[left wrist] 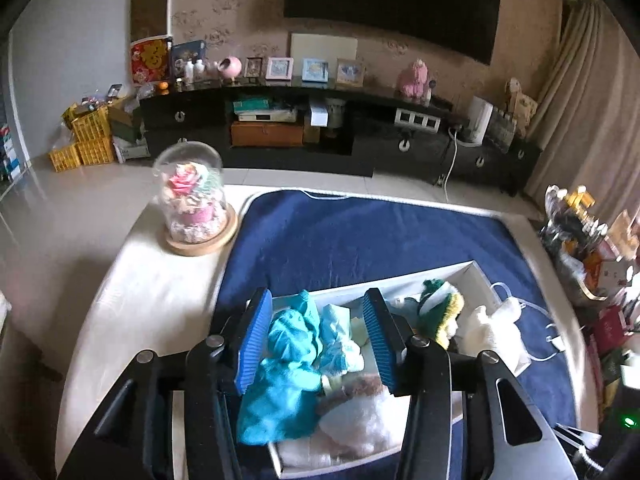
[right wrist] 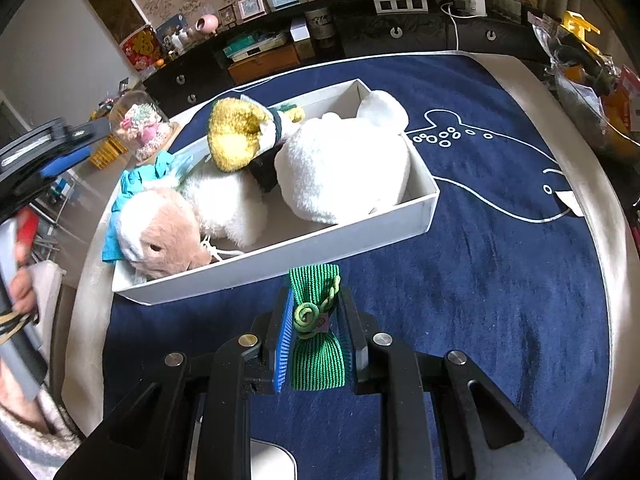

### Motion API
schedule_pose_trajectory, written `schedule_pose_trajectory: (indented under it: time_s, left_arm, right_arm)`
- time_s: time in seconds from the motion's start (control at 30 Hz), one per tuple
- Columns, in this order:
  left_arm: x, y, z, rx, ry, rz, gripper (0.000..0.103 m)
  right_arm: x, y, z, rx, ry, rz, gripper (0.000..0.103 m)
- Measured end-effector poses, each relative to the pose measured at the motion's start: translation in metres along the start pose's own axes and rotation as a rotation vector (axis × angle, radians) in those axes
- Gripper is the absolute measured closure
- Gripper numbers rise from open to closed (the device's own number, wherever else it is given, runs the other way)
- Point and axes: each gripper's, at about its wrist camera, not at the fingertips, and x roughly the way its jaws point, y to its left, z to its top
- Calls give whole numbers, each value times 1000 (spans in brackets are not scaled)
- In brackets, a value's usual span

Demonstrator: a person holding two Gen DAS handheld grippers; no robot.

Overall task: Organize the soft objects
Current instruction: 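Lower the green bow into the box and open the right gripper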

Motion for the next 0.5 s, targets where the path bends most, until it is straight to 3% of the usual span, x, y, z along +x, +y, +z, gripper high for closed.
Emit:
schedule_pose_trajectory:
  time_s: [0.27,0.37,0.5]
  left_arm:
    - [-43,23,-40,-36,45,64,56]
    - [-40,31,-63,-60,93,82,56]
    - [-28,31,-66,-46,131,85,56]
  right_arm:
    - [-9,4,1,-16,-26,23,0]
    - [-11,8,1,-33,-30,18,0]
    - [-21,-2,4,-8,-54,-4,0]
